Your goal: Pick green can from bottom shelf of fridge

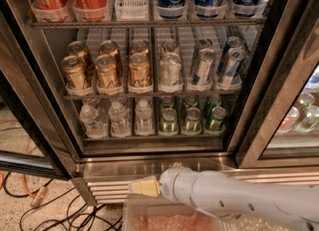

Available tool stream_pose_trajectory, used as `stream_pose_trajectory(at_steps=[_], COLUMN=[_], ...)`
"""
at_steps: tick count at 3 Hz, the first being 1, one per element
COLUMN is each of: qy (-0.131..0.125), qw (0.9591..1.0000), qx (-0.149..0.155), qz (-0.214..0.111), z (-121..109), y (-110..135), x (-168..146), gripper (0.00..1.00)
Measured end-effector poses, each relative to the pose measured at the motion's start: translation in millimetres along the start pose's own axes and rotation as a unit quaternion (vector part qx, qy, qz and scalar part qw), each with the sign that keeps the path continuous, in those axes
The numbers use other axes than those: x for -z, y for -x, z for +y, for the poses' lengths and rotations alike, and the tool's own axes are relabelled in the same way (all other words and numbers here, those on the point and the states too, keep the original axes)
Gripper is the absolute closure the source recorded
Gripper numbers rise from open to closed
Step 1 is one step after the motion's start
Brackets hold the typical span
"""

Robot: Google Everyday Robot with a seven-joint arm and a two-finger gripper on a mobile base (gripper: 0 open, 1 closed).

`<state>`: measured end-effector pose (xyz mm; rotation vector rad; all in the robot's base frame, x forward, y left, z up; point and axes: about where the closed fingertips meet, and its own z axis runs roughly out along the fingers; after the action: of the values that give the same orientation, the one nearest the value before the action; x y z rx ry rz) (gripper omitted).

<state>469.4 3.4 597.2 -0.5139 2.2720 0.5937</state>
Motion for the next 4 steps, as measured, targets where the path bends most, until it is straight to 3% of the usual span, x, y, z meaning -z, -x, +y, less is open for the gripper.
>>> stream_pose_trajectory(at_steps=[1,2,4], qy=[-0.053,-0.108,-0.104], qw=[0.9984,0.9926,0.9924], qx=[0.003,0.011,-0.001], qz=[-0.020,-0.055,-0.065], z=[-11,-25,-26], y=[11,32,34], x=[-4,-4,-13], gripper=[0.00,0.00,0.00])
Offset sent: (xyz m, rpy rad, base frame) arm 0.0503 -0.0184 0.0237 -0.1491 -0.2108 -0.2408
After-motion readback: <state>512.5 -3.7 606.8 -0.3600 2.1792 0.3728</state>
